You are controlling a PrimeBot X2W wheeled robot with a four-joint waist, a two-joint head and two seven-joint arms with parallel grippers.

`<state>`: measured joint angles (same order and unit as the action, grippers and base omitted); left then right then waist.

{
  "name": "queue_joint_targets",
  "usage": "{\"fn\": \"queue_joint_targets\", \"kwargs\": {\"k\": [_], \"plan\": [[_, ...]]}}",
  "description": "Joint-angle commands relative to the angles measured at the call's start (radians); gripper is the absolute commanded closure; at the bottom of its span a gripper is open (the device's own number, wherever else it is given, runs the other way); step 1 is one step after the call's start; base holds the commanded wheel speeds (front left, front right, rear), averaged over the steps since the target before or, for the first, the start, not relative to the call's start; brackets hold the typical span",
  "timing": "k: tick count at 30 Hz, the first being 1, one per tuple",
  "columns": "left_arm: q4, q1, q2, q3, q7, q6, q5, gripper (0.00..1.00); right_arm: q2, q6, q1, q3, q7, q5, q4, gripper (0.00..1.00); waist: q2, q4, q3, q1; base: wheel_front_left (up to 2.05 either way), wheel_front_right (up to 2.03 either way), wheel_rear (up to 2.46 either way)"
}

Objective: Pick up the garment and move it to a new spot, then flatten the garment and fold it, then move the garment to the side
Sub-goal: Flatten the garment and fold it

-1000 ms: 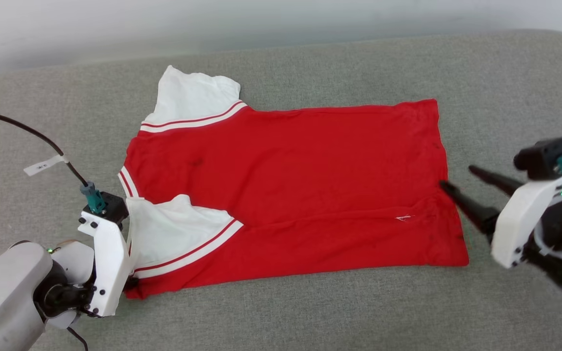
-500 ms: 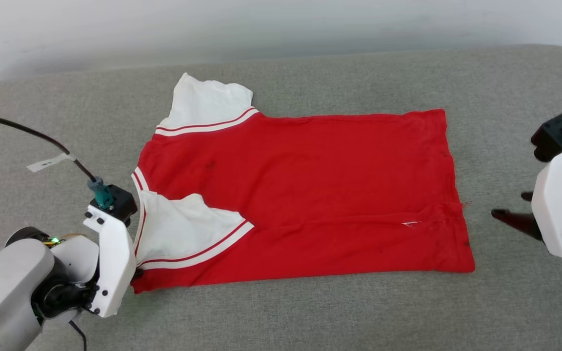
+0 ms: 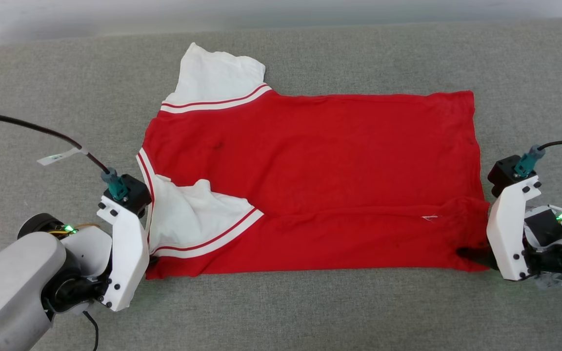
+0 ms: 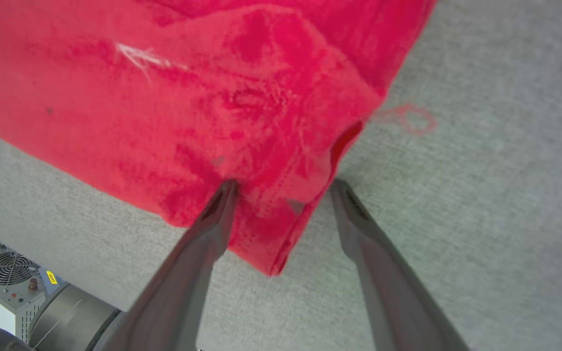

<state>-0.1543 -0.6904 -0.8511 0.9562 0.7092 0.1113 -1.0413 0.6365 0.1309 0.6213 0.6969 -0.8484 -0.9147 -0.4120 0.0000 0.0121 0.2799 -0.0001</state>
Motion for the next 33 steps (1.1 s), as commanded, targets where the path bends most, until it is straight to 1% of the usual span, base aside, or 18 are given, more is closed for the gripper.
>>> {"fn": "queue_joint_targets", "kwargs": {"k": [1, 4, 5, 6, 9, 15, 23, 26, 30, 33], "plan": [[0.0, -0.011, 0.001, -0.001, -0.004, -0.003, 0.003, 1.0, -0.044, 0.0, -0.052, 0.031, 0.002, 0.002, -0.024, 0.0, 0.0, 0.002, 0.005, 0.0001, 0.0, 0.0, 0.0], [-0.005, -0.003, 0.006, -0.001, -0.011, -0.003, -0.002, 1.0, -0.07, 0.0, -0.065, 0.058, 0.012, 0.006, -0.04, 0.0, 0.0, -0.001, 0.011, 0.0001, 0.0, 0.0, 0.0], [-0.007, 0.0, 0.007, -0.001, -0.012, -0.003, -0.003, 1.0, -0.072, 0.0, -0.063, 0.063, 0.02, 0.008, -0.039, 0.42, 0.0, -0.003, 0.01, 0.0001, 0.0, 0.0, 0.0], [-0.01, 0.004, 0.008, 0.0, -0.016, -0.003, -0.005, 1.0, -0.072, 0.0, -0.057, 0.063, 0.032, 0.008, -0.034, 1.0, 0.0, -0.005, 0.007, 0.0001, 0.0, 0.0, 0.0], [-0.021, 0.014, 0.009, 0.001, -0.021, -0.001, -0.012, 1.0, -0.045, 0.0, -0.037, 0.062, 0.066, 0.004, 0.004, 1.0, 0.0, -0.008, -0.011, 0.0001, 0.0, 0.0, 0.0], [-0.016, 0.043, -0.016, -0.014, -0.043, 0.001, -0.045, 1.0, 0.059, 0.0, -0.019, 0.05, 0.109, -0.013, 0.108, 1.0, 0.0, -0.018, -0.073, 0.0001, 0.0, 0.0, 0.0], [0.06, 0.118, -0.058, -0.007, -0.044, -0.007, -0.094, 1.0, 0.175, 0.0, -0.119, 0.03, 0.11, -0.058, 0.224, 1.0, 0.0, -0.02, -0.139, 0.0001, 0.0, 0.0, 0.0], [0.095, 0.165, -0.075, -0.004, -0.062, -0.021, -0.111, 1.0, 0.204, 0.0, -0.179, 0.006, 0.111, -0.079, 0.261, 1.0, 0.0, -0.025, -0.15, 0.0001, 0.0, 0.0, 0.0], [0.112, 0.224, -0.079, 0.013, -0.086, -0.042, -0.121, 1.0, 0.225, 0.0, -0.268, -0.015, 0.1, -0.083, 0.284, 1.0, 0.0, -0.028, -0.152, 0.0001, 0.0, 0.0, 0.0], [0.095, 0.253, -0.07, 0.024, -0.101, -0.051, -0.114, 1.0, 0.211, 0.0, -0.304, -0.037, 0.1, -0.077, 0.269, 1.0, 0.0, -0.031, -0.145, 0.0001, 0.0, 0.0, 0.0]]}}
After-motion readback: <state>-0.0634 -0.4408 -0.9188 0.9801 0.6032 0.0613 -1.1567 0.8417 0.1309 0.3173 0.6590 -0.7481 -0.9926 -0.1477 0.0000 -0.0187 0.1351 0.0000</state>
